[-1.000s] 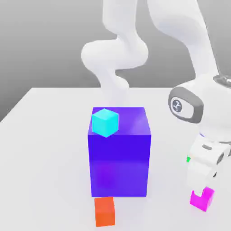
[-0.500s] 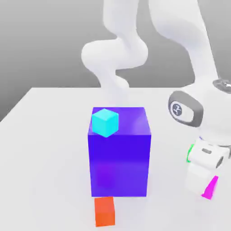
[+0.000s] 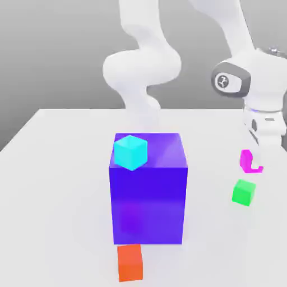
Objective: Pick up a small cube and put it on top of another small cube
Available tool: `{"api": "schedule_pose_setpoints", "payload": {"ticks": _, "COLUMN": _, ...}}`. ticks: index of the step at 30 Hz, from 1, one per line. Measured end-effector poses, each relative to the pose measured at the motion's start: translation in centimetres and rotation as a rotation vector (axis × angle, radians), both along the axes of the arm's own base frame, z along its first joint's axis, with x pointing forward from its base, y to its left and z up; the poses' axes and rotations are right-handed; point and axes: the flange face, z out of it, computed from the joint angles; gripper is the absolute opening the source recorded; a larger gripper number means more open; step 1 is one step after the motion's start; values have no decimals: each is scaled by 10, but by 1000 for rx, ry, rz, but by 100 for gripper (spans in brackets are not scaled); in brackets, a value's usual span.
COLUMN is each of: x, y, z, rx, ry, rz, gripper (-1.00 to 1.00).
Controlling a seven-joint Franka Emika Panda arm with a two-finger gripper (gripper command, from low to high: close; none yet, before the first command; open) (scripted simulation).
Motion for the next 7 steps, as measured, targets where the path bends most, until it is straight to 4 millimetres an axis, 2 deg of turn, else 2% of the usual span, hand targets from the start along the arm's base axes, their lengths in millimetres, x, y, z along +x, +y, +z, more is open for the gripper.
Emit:
{"api": "schedule_pose_setpoints", "payload": {"ticks": 3, "x": 0, "y": -1, "z": -24, "rx": 1, "ry": 1, "rz": -1, "gripper": -100}}
{"api": "schedule_pose_setpoints", "payload": {"ticks": 4, "x": -1, "y": -2, "z": -33, "rx": 1, "ry": 3, "rz": 0, "gripper": 100}}
{"api": "schedule_pose_setpoints", "payload": {"ticks": 7, "x": -1, "y": -2, "z": -33, "rx": 1, "ry": 3, "rz": 0, "gripper": 100}}
